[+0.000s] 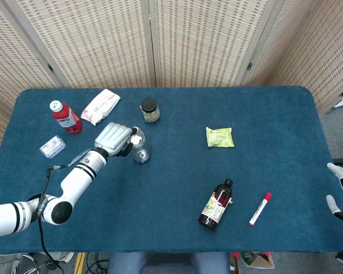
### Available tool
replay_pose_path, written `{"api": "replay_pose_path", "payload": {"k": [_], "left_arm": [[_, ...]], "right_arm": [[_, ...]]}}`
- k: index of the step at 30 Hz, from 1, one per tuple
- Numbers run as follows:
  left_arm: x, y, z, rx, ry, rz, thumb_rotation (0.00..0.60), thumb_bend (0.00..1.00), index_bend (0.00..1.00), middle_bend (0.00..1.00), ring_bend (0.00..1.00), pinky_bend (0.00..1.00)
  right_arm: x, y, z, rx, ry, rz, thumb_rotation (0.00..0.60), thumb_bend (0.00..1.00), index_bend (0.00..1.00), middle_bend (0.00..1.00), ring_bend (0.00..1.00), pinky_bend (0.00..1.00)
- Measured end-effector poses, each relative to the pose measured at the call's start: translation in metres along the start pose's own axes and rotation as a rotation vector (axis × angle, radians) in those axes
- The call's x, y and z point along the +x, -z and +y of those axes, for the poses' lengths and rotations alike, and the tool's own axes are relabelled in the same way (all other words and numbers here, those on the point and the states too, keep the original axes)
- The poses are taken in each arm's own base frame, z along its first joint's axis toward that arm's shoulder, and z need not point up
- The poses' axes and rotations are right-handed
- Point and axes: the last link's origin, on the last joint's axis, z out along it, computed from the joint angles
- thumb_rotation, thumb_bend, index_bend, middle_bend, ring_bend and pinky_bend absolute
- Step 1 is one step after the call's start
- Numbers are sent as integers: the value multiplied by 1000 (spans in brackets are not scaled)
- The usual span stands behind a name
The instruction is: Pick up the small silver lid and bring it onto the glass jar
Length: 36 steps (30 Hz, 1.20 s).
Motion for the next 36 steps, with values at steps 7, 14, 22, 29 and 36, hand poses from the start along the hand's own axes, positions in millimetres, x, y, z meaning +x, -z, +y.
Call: {"api": "replay_pose_path", "payload": {"k": [7,14,22,29,36], "left_arm": [[-2,0,-4,17,-36,1,600,571,294,1000,970,1000],[-5,0,-6,25,-57,-10,600,571,295,1000,970,1000],[-8,0,-4,25,-68,-22,600,571,295,1000,970,1000],[-9,0,-4,27,-73,-27,600,571,295,1000,970,1000],[-5,0,-2,23,-55,-4,600,569,295,1000,970,1000]], "right_arm": [[0,0,-1,2,1,0,600,367,156,216,145,259],[1,2,-1,0,1,2,600,367,155,216,144,259],[1,2,0,-1,1,3,600,367,155,216,144,259],[1,3,0,-2,0,6,600,367,156,216,145,259],[1,3,0,-2,-2,8,600,367,156,216,144,259]]}}
